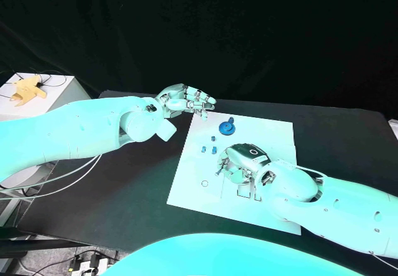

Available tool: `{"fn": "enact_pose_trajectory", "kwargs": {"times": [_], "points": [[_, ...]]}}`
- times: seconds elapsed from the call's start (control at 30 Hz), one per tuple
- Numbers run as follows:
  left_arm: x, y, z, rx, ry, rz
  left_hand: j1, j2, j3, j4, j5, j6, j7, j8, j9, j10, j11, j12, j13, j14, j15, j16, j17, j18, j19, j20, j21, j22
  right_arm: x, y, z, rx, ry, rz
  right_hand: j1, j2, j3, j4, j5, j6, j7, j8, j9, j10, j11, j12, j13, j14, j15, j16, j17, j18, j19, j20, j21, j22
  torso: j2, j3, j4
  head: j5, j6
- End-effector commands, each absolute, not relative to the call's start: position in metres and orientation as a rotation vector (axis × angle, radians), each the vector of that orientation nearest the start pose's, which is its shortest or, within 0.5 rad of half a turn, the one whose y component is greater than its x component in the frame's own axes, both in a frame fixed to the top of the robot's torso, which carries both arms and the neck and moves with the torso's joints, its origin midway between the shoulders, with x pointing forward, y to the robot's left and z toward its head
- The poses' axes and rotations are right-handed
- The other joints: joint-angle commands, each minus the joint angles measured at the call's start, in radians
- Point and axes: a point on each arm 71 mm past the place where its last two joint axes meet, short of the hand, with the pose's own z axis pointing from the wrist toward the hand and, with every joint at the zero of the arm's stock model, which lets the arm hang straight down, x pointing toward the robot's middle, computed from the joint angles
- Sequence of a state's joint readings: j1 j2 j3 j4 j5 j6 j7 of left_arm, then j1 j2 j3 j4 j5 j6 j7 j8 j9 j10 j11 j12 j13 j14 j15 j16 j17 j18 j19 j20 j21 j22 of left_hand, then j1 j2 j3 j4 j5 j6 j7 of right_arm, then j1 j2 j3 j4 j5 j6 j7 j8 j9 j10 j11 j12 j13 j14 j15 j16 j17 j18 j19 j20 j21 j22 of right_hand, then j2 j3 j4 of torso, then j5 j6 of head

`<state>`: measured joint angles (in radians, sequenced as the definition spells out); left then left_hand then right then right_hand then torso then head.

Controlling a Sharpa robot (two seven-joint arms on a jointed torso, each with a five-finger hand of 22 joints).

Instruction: Assemble the parts on the task board

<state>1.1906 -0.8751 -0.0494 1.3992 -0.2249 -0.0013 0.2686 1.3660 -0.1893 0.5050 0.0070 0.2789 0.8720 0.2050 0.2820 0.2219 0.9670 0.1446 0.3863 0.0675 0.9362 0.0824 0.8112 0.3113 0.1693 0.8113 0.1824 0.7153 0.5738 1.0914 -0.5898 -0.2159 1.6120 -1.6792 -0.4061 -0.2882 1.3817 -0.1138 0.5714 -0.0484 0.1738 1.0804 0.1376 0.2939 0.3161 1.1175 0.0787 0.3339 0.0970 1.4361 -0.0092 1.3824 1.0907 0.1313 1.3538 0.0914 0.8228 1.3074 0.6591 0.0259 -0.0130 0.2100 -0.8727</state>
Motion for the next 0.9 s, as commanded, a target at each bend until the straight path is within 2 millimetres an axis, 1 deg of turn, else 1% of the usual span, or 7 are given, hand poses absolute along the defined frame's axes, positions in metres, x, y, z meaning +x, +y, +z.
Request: {"fn": "enact_pose_trajectory", "kwargs": {"times": [0.03,0.47,0.9], "points": [[0.4967,0.2420,-0.1991,-0.894,1.730,-1.546,0.006,0.003,-0.006,-0.003,-0.001,0.000,0.006,-0.004,-0.001,0.000,0.004,-0.005,0.001,0.001,0.002,-0.007,0.000,0.010,-0.001,-0.001,-0.007,0.001,0.3910,-0.0561,-0.2694,-0.436,1.728,0.766,0.002,0.006,0.004,0.000,0.004,-0.002,0.000,0.004,0.001,0.013,-0.010,0.006,0.001,0.006,0.000,0.005,0.000,-0.014,0.004,-0.002,0.002,0.109,0.000,-0.0002,0.0002,0.001,0.000],[0.4965,0.2428,-0.1990,-0.894,1.730,-1.544,0.006,0.003,-0.006,-0.003,-0.001,0.000,0.006,-0.004,-0.001,0.000,0.004,-0.005,0.001,0.001,0.002,-0.007,0.000,0.010,-0.001,-0.001,-0.007,0.001,0.3895,-0.0522,-0.2703,-0.468,1.705,0.734,-0.001,0.004,0.009,0.001,0.004,-0.003,0.000,0.004,0.001,0.013,-0.010,0.005,0.001,0.007,0.000,0.006,0.004,-0.015,0.005,-0.002,0.006,0.110,0.000,-0.0004,-0.0001,0.004,0.000],[0.4965,0.2432,-0.1991,-0.894,1.731,-1.544,0.006,0.003,-0.006,-0.003,-0.001,0.000,0.006,-0.004,-0.001,0.000,0.004,-0.005,0.001,0.001,0.002,-0.007,0.000,0.010,-0.001,-0.001,-0.007,0.001,0.3866,-0.0508,-0.2706,-0.511,1.689,0.693,-0.001,0.002,0.012,0.001,0.005,-0.002,-0.001,0.005,0.002,0.014,-0.011,0.005,0.001,0.007,-0.001,0.007,0.005,-0.015,0.006,-0.002,0.011,0.111,0.000,0.0008,-0.0002,0.003,0.000]]}}
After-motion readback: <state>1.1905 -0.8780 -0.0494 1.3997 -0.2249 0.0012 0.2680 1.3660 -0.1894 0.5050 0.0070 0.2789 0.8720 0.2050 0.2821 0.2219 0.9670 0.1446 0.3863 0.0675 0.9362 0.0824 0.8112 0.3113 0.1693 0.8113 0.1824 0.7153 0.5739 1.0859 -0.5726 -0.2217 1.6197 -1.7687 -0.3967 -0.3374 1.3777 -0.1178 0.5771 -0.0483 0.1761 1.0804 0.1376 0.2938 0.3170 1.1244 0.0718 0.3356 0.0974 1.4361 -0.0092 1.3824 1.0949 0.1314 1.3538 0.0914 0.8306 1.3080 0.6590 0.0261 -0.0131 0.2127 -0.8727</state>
